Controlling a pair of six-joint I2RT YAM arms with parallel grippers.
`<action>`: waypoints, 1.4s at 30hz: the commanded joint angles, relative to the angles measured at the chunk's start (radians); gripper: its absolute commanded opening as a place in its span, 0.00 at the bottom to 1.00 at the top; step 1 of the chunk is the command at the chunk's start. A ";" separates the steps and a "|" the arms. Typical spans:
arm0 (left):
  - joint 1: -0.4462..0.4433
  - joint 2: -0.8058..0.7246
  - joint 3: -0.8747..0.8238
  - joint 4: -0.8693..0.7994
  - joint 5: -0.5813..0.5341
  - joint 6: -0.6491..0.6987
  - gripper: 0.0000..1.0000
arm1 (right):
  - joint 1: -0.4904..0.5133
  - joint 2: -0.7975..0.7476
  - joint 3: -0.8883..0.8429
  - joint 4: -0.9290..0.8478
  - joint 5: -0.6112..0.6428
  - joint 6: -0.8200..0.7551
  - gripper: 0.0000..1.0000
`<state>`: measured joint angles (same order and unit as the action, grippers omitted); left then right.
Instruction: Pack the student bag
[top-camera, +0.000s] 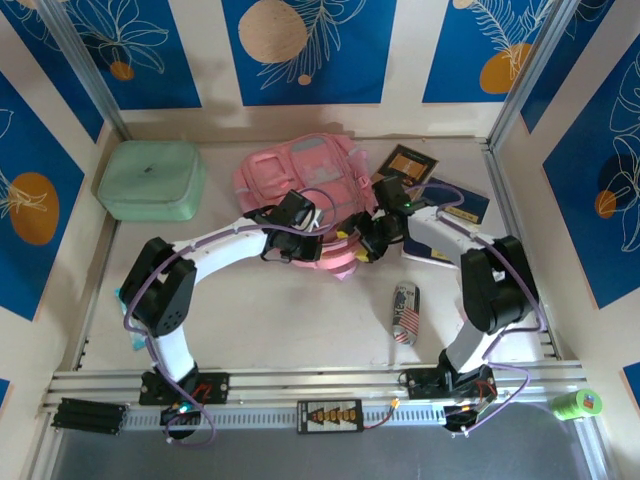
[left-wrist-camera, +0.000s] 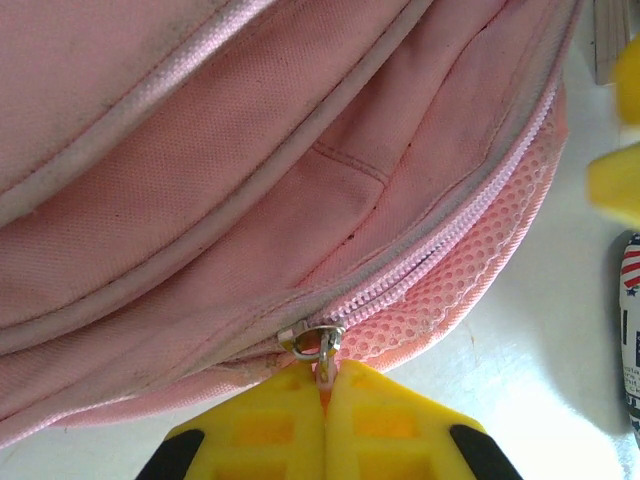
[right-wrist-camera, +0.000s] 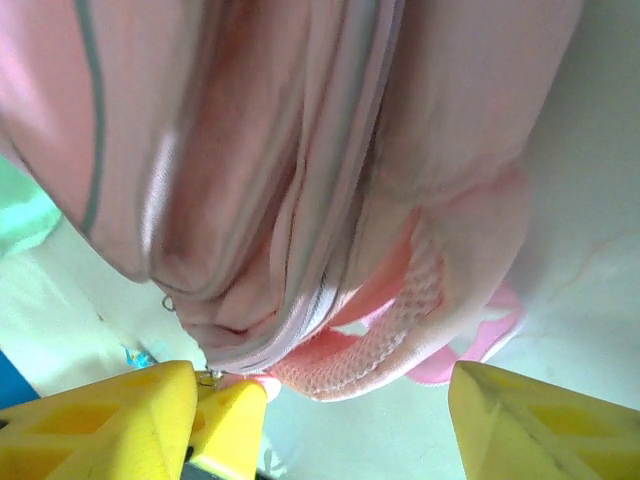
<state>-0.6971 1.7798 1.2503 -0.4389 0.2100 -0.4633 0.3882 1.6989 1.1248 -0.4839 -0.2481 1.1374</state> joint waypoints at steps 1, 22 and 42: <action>-0.007 -0.007 0.012 -0.009 0.024 -0.001 0.00 | 0.009 0.041 0.038 -0.020 -0.028 0.075 0.69; -0.011 -0.011 -0.004 -0.025 0.024 -0.011 0.00 | 0.014 0.172 0.114 -0.063 -0.005 0.151 0.67; 0.081 -0.162 -0.120 -0.187 -0.253 0.025 0.00 | -0.059 0.049 0.077 -0.019 0.076 0.059 0.26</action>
<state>-0.6556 1.6535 1.1538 -0.5274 0.0280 -0.4641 0.3584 1.7969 1.2152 -0.5171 -0.2310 1.2163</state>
